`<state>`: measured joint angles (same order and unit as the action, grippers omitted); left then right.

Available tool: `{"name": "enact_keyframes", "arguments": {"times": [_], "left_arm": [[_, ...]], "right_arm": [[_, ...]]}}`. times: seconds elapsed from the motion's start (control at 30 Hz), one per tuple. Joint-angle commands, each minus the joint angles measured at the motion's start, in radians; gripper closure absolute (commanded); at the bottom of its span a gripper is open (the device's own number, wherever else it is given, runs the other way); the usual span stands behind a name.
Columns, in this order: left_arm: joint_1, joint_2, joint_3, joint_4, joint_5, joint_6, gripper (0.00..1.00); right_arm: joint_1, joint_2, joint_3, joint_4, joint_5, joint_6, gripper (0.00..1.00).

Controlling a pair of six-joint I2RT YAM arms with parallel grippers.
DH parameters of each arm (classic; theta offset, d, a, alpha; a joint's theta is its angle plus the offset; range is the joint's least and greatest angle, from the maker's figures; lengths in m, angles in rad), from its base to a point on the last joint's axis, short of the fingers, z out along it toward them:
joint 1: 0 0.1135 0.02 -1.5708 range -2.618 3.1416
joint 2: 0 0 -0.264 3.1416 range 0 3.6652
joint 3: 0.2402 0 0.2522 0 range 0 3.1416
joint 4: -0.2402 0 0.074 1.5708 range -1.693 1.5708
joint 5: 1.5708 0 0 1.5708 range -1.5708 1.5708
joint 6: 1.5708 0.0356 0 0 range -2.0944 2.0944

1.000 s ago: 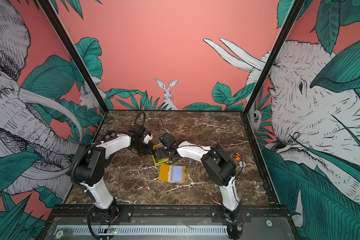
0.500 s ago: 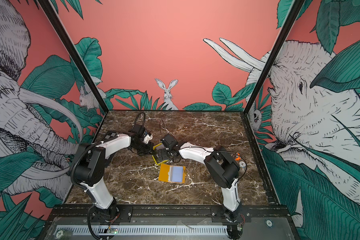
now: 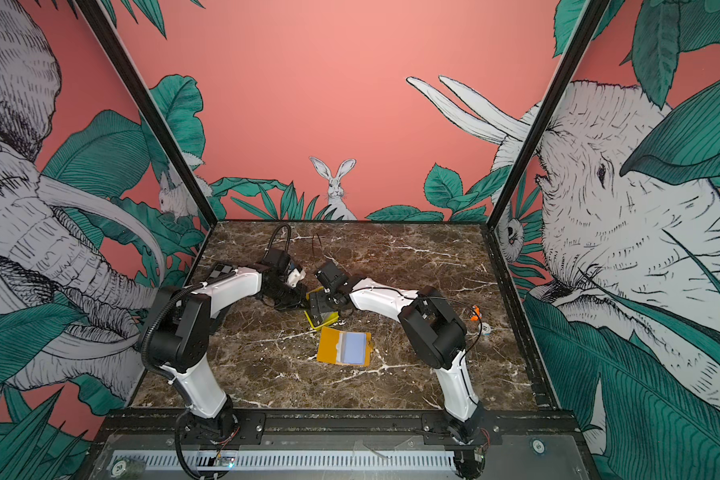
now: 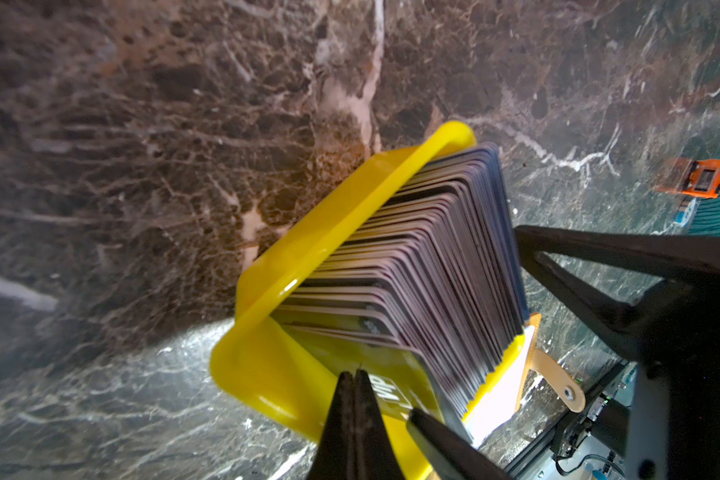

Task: Put the credit cards into the card holder

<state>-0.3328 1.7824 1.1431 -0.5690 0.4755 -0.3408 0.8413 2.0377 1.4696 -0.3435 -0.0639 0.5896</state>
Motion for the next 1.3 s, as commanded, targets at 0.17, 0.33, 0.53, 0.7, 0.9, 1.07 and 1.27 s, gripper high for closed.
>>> {"name": "enact_keyframes", "arguments": {"times": [0.17, 0.33, 0.53, 0.7, 0.9, 1.07, 1.27], "left_arm": [[0.006, -0.002, 0.009, -0.015, -0.002, 0.006, 1.0], [0.006, 0.004, 0.012, -0.021, -0.003, 0.008, 1.0], [0.005, 0.006, 0.013, -0.028, -0.011, 0.01, 1.0], [0.006, 0.009, 0.012, -0.022, 0.001, 0.01, 1.0], [0.005, 0.009, 0.003, 0.021, 0.068, 0.0, 0.98], [0.004, 0.014, 0.0, 0.032, 0.084, -0.004, 0.97], [0.005, 0.003, 0.001, 0.023, 0.062, -0.001, 0.97]], "right_arm": [[-0.007, -0.046, -0.053, -0.024, 0.032, -0.02, 0.08], [-0.007, -0.082, -0.08, -0.027, 0.064, -0.023, 0.09], [-0.008, -0.099, -0.07, -0.044, 0.078, -0.038, 0.09], [-0.008, -0.101, -0.07, -0.038, 0.077, -0.037, 0.09], [-0.008, -0.075, -0.037, -0.039, 0.063, -0.041, 0.09], [-0.008, -0.047, -0.01, -0.043, 0.049, -0.046, 0.09], [-0.008, -0.015, 0.01, -0.047, 0.037, -0.049, 0.09]]}}
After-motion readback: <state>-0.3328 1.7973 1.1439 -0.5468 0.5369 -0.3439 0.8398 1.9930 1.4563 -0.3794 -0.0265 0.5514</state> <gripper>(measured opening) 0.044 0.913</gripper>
